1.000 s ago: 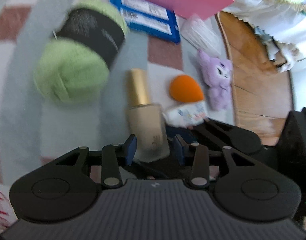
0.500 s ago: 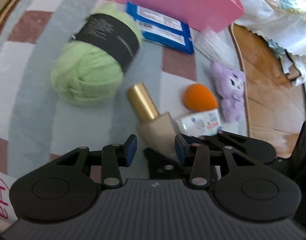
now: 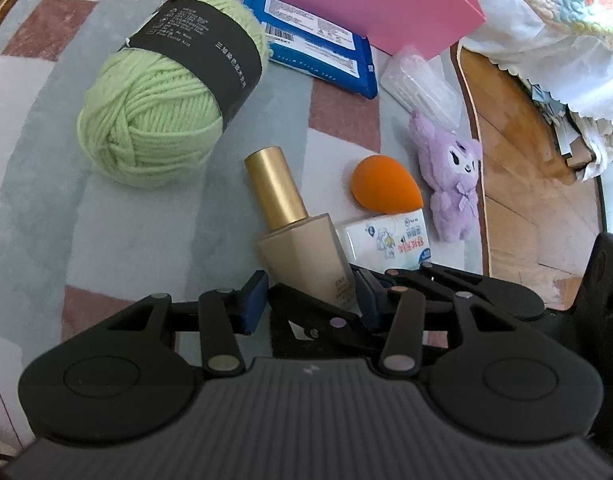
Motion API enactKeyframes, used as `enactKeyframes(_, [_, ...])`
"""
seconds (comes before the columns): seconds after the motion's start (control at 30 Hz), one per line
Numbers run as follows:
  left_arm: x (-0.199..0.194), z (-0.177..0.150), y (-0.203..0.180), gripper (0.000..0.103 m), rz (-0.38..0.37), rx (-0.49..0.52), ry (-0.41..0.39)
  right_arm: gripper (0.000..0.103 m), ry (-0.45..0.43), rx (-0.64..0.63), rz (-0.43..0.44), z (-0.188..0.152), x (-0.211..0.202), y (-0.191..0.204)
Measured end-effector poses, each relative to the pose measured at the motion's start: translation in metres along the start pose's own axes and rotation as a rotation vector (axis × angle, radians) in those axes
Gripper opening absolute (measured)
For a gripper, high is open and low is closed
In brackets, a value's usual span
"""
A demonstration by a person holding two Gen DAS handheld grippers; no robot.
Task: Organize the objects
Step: 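Carry the foundation bottle with the left tool into the pink box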
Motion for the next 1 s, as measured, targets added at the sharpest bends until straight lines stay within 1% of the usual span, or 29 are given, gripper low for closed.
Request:
enactKeyframes(0.27, [-0.026,-0.013,-0.021,0.046,0.025,0.032,-0.061,0.04,-0.011,-0.06,0.018,0.0,-0.022,0.002])
enactKeyframes(0.4, [-0.046,-0.015,-0.034,0.045,0.015,0.046,-0.095,0.04,-0.033,-0.082,0.014,0.004,-0.042,0.007])
enactKeyframes(0.57, [-0.073,-0.012,-0.057,0.044,0.047,0.1,-0.134,0.04,-0.063,-0.11,0.004,0.011,-0.072,0.013])
enactKeyframes(0.8, [-0.112,0.012,-0.085,0.044,0.035,0.141,-0.168,0.04,-0.097,-0.136,-0.02,0.04,-0.114,0.018])
enactKeyframes(1.0, [-0.13,0.049,-0.1,0.045,0.021,0.164,-0.158,0.04,-0.102,-0.125,-0.043,0.074,-0.137,0.011])
Point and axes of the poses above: each gripper's, at about its wrist camera, not at the fingertips, and x roughly the way its jaws point, y to its left, z to its top, the point moved 8 cm from there along x, roughly the way its jaws point, and after that the axes turned 14 degrees about y, right-handed, at the moved point
